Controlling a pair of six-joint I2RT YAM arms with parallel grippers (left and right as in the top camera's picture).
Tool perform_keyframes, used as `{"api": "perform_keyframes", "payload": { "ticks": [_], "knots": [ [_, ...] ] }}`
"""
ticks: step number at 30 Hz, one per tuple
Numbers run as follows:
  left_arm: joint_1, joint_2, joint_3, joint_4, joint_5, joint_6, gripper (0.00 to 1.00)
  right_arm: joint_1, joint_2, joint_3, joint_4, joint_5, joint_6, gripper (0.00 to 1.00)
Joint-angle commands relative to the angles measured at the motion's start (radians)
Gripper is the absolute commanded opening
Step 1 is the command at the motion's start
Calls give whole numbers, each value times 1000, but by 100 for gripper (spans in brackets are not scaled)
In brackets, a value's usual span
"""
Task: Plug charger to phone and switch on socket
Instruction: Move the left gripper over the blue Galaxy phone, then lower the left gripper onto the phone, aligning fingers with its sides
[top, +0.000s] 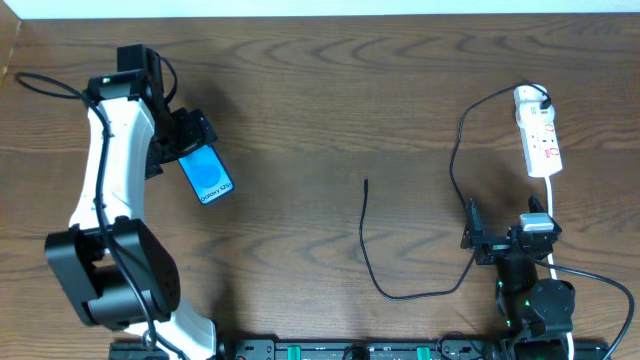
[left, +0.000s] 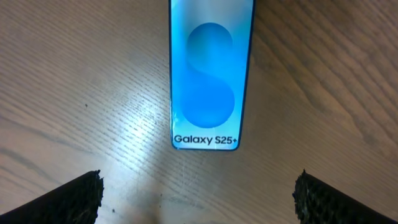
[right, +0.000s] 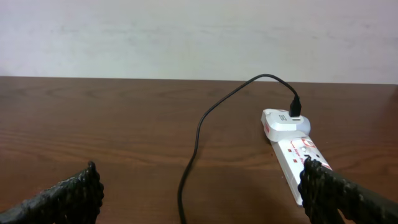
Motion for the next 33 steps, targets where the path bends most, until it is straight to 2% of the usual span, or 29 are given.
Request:
{"api": "perform_keyframes", "payload": {
  "ticks": [1, 17, 33],
  "knots": [
    [0, 54, 2, 5, 2, 14, 98, 6, -5, -1, -4, 8, 10, 99],
    [0, 224, 1, 105, 1, 15, 98, 6, -5, -1, -4, 8, 10, 99],
    [0, 254, -55, 217, 1, 15, 98, 6, -5, -1, -4, 8, 10, 99]
  ]
}}
